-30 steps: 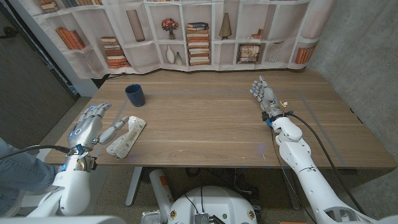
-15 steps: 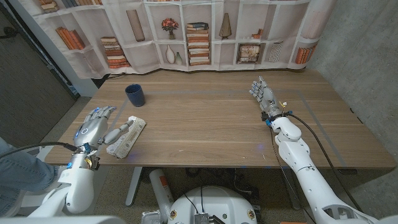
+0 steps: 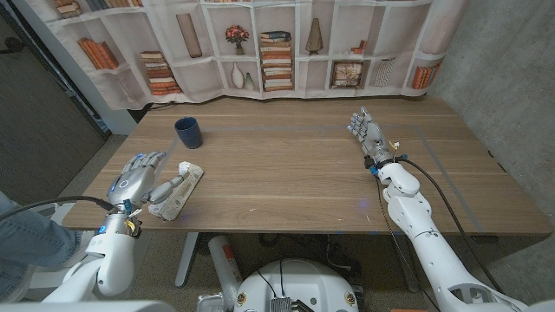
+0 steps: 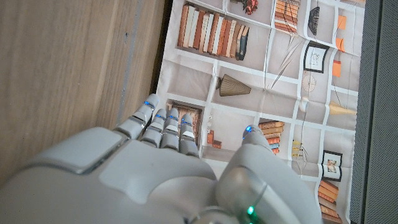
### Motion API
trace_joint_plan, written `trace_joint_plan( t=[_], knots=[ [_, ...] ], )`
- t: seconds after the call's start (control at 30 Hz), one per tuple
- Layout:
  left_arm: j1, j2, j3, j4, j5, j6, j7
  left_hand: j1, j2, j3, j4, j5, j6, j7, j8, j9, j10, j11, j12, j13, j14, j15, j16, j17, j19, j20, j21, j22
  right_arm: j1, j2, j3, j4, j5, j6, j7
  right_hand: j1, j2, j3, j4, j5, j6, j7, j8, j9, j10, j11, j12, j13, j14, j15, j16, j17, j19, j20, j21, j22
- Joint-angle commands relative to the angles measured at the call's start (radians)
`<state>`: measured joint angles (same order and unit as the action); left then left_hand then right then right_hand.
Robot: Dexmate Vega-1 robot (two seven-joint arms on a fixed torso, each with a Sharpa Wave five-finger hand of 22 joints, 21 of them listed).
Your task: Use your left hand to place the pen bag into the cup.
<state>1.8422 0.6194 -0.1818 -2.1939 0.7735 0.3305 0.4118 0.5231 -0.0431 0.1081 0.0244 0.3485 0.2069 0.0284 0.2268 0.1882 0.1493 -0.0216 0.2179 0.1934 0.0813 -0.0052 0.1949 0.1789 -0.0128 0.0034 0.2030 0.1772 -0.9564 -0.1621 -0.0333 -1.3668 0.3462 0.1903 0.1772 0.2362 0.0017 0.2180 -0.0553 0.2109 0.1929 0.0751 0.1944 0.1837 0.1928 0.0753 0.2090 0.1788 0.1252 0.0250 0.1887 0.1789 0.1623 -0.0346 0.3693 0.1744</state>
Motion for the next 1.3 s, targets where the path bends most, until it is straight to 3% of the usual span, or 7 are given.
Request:
trace_joint_plan(
  t=[0.03,0.4,1.3],
  knots=[
    [0.012,0.033,0.018,-0.013,0.011,0.071,-0.015,0.007,-0.009,-0.006,-0.002,0.008,-0.011,-0.001,-0.007,0.005,-0.006,-0.003,-0.002,0.001,-0.005,-0.002,-0.004,0.006,-0.01,0.006,-0.001,0.003,0.008,0.002,0.0,0.008,-0.004,-0.007,0.001,-0.001,0.009,0.0,-0.005,0.001,0.008,-0.004,0.001,0.004,0.005,0.007,0.001,0.004,0.004,0.002,0.0,0.002,0.01,-0.014,-0.001,0.003],
    [0.011,0.051,0.048,-0.023,0.034,0.151,-0.027,0.009,-0.018,-0.013,-0.005,0.01,-0.019,-0.001,-0.011,0.005,-0.013,0.0,-0.006,0.002,-0.013,0.001,-0.006,0.006,-0.015,0.013,-0.003,0.003,0.011,0.008,-0.001,0.018,-0.004,-0.004,0.003,-0.001,0.01,0.0,-0.005,0.001,0.008,-0.003,0.0,0.004,0.005,0.003,0.001,0.004,0.004,0.001,-0.001,0.002,0.01,-0.014,-0.005,0.003],
    [-0.016,0.123,0.123,-0.002,0.007,0.239,-0.035,0.023,-0.027,-0.023,-0.012,0.019,0.013,-0.007,-0.003,0.006,0.009,-0.014,-0.001,0.002,0.008,-0.007,0.001,0.006,-0.011,0.01,-0.002,0.003,-0.002,0.014,0.009,0.014,0.007,-0.003,0.007,-0.001,0.011,-0.002,-0.007,0.001,0.012,-0.003,0.001,0.004,0.014,0.005,0.003,0.004,0.01,0.005,0.001,0.002,0.015,-0.012,-0.014,0.003]
  ],
)
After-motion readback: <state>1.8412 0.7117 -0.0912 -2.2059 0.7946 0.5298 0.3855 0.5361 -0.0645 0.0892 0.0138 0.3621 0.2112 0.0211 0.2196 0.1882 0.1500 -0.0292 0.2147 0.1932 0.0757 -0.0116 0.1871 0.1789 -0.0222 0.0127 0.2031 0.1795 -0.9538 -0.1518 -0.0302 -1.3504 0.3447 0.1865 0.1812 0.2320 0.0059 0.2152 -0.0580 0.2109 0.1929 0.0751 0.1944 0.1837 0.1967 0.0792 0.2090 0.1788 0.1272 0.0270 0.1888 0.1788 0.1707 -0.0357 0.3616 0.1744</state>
